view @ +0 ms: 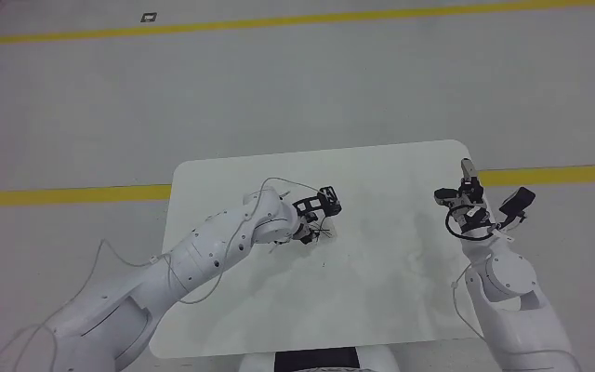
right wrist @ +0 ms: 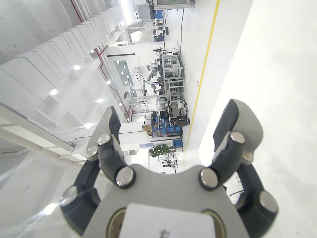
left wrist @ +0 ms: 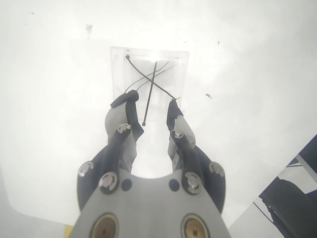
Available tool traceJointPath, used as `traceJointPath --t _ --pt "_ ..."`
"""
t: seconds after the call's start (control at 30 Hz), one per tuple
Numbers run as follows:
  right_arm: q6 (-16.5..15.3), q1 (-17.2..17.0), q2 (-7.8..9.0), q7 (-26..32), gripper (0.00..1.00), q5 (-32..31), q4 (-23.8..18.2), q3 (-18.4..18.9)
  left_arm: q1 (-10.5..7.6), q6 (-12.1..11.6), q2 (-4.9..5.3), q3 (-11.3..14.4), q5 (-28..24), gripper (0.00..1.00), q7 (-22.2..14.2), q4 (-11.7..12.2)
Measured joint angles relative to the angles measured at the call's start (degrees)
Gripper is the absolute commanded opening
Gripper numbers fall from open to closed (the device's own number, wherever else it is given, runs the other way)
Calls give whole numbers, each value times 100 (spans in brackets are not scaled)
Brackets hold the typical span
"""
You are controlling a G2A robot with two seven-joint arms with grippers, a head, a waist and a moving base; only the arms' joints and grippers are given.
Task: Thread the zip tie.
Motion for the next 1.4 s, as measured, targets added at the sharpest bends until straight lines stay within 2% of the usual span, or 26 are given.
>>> traceJointPath --t 0.27,0.57,1.0,1.4 --pt "0 0 0 0 100 0 0 0 -75 0 -38 108 -76 20 140 188" --pt "0 0 0 0 100 0 0 0 -172 0 -127 265 -131 19 231 353" --pt "0 0 0 0 100 0 0 0 -264 0 -248 377 -100 17 159 561" --pt "0 0 0 0 100 0 0 0 -263 32 -297 349 45 21 105 490"
